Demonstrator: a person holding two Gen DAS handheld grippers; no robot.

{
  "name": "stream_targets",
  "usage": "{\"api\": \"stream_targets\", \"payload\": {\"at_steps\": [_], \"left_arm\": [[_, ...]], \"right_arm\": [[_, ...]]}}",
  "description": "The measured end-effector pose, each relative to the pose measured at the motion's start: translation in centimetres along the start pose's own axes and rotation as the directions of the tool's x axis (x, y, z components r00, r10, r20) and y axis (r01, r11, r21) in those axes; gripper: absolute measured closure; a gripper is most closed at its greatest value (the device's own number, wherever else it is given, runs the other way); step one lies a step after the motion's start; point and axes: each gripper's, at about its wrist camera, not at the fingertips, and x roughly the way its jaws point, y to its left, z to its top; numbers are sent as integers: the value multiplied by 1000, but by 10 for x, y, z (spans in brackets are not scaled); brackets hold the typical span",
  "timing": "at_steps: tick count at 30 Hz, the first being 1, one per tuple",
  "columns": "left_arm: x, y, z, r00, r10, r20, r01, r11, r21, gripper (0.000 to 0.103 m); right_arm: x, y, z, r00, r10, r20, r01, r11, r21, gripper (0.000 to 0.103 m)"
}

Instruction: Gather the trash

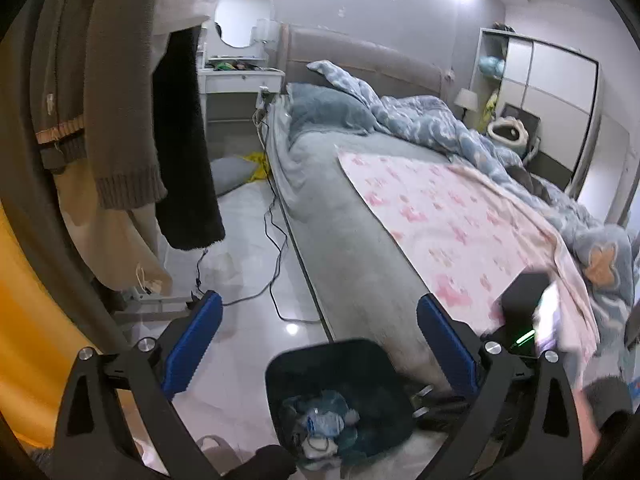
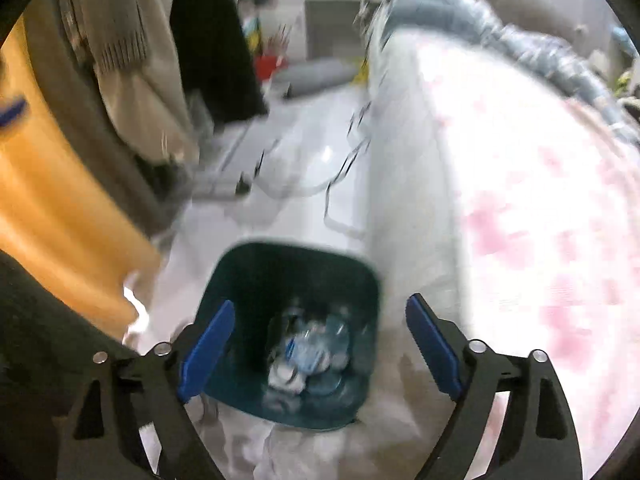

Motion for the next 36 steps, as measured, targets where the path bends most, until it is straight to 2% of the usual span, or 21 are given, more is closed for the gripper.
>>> {"api": "stream_targets", "payload": {"at_steps": [3, 5, 7, 11, 19, 24, 29, 30, 32, 34, 36], "left_arm": [[-9, -14, -7, 999, 22, 30, -23, 999, 25, 3], [-20, -23, -9, 997, 35, 76, -39, 998, 56, 3], [-30, -35, -10, 990, 58, 126, -70, 993, 90, 3], [-42, -51, -9, 983, 52, 178, -74, 990, 122, 3], [-52, -71, -6, 980, 10, 197, -44, 984, 170, 3], [-53, -72, -12, 982, -4, 188, -26, 987, 159, 3], [-54, -73, -19, 982, -5, 188, -27, 985, 171, 3], [-53, -73, -21, 983, -2, 185, -30, 984, 174, 3], [-50, -70, -23, 985, 2, 174, -33, 984, 174, 3], [-48, -69, -23, 985, 16, 171, -46, 984, 173, 3], [-46, -67, -24, 986, 29, 167, -58, 984, 170, 3]], "right_arm": [[-42, -10, 3, 994, -49, 99, 48, 999, 14, 11], [-68, -18, 6, 985, -70, 160, 65, 997, 35, 7], [-100, -33, 3, 968, -99, 233, 89, 995, 53, 4], [-141, -59, -8, 934, -153, 323, 133, 988, 83, 4], [-207, -100, -38, 869, -279, 408, 227, 958, 174, 3], [-242, -122, -62, 824, -339, 454, 269, 939, 213, 3], [-251, -147, -84, 812, -365, 455, 266, 926, 269, 3], [-249, -149, -87, 815, -366, 450, 267, 925, 270, 3], [-244, -157, -89, 837, -340, 429, 230, 930, 287, 3], [-247, -163, -91, 843, -300, 447, 184, 941, 284, 3], [-248, -164, -93, 842, -291, 453, 178, 944, 277, 3]]}}
